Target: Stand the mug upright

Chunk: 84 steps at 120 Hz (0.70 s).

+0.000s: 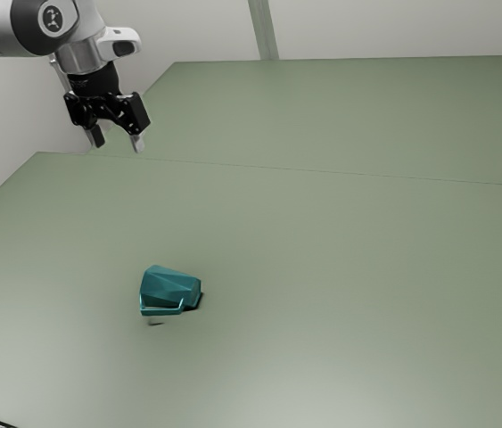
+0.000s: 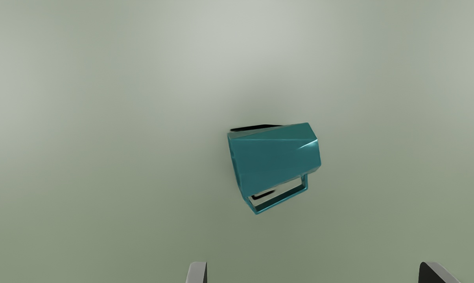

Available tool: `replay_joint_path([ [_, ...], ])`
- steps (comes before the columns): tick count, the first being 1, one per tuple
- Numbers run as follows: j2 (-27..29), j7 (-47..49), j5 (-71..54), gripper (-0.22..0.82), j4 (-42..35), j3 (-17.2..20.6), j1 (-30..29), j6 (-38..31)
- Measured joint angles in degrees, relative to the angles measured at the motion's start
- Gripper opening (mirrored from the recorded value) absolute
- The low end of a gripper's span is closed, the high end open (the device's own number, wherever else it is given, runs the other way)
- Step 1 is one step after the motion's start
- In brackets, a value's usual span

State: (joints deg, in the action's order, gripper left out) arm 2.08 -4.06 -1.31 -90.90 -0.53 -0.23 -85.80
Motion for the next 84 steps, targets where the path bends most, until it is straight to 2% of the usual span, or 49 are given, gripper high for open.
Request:
replay_joint_path([
  [19, 0.4, 0.0, 0.0, 0.58, -0.5, 0.0, 0.0, -0.1],
  [43, 3.4, -0.3, 0.7, 0.58, -6.5, 0.1, -2.8, -2.7],
  [84, 5.6, -4.3, 9.9, 0.58, -17.7, 0.0, -7.7, -15.3],
])
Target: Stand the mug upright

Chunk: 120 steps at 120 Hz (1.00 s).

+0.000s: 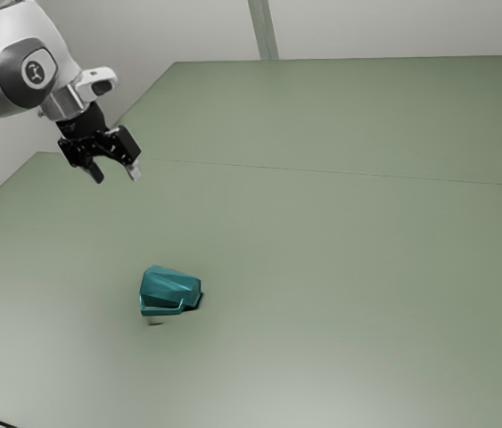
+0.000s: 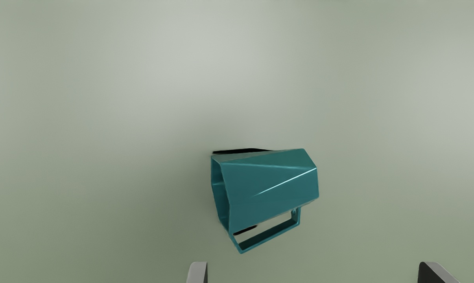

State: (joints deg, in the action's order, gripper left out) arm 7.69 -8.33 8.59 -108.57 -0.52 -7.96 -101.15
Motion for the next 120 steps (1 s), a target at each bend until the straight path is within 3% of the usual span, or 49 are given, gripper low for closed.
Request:
replay_joint_path([
  [66, 2.0, -13.3, 16.6, 0.58, -16.4, -0.9, -6.1, -14.0],
  [120, 2.9, -26.2, 29.2, 0.58, -27.0, -5.3, -7.4, -19.4],
])
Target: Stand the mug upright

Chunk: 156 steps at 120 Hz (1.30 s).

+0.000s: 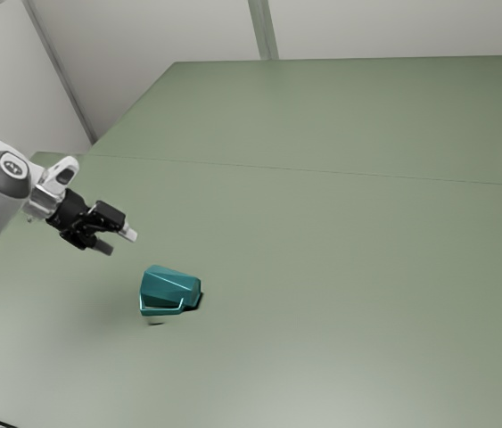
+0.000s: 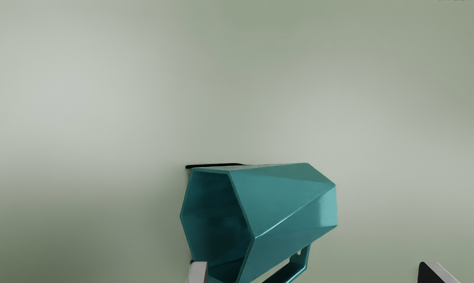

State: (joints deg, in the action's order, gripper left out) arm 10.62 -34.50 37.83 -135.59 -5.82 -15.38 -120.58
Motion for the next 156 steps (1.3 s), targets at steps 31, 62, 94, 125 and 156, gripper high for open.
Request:
replay_joint_path([
  [31, -0.6, -8.0, 8.7, 0.58, -5.7, -3.8, -0.7, -0.8],
  [62, -2.7, -16.5, 17.4, 0.58, -8.2, -4.6, -1.7, -0.5],
  [94, -6.0, -23.4, 22.8, 0.58, -8.7, -4.9, -1.8, 1.1],
  [125, -7.3, -27.5, 24.8, 0.58, -8.5, -4.9, -1.1, 1.4],
  [156, -7.5, -28.3, 25.2, 0.58, -8.5, -4.8, 0.3, 1.4],
])
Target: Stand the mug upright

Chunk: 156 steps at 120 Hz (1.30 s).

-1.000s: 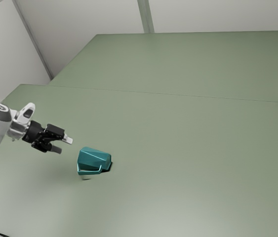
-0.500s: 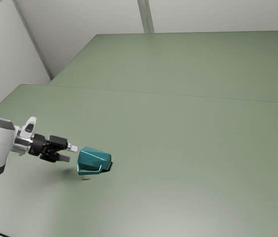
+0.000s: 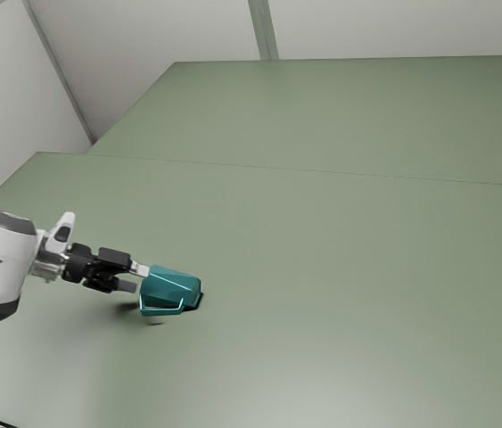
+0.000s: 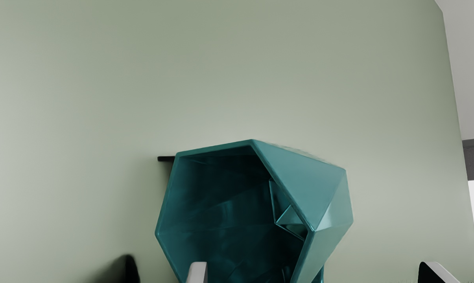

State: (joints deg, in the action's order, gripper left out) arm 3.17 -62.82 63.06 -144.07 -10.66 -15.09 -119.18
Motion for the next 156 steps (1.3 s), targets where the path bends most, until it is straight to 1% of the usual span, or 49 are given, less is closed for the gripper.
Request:
replay_joint_path([
  [51, -1.6, -0.8, 0.6, 0.58, 0.4, 0.0, 2.8, -0.8],
  [104, -1.8, -1.2, 1.7, 0.57, 0.4, 0.0, 5.2, -1.0],
  [117, -1.8, -1.3, 2.0, 0.50, 0.4, 0.0, 5.9, -1.0],
  [156, -1.6, -1.4, 2.1, 0.12, 0.4, 0.0, 5.9, -1.0],
])
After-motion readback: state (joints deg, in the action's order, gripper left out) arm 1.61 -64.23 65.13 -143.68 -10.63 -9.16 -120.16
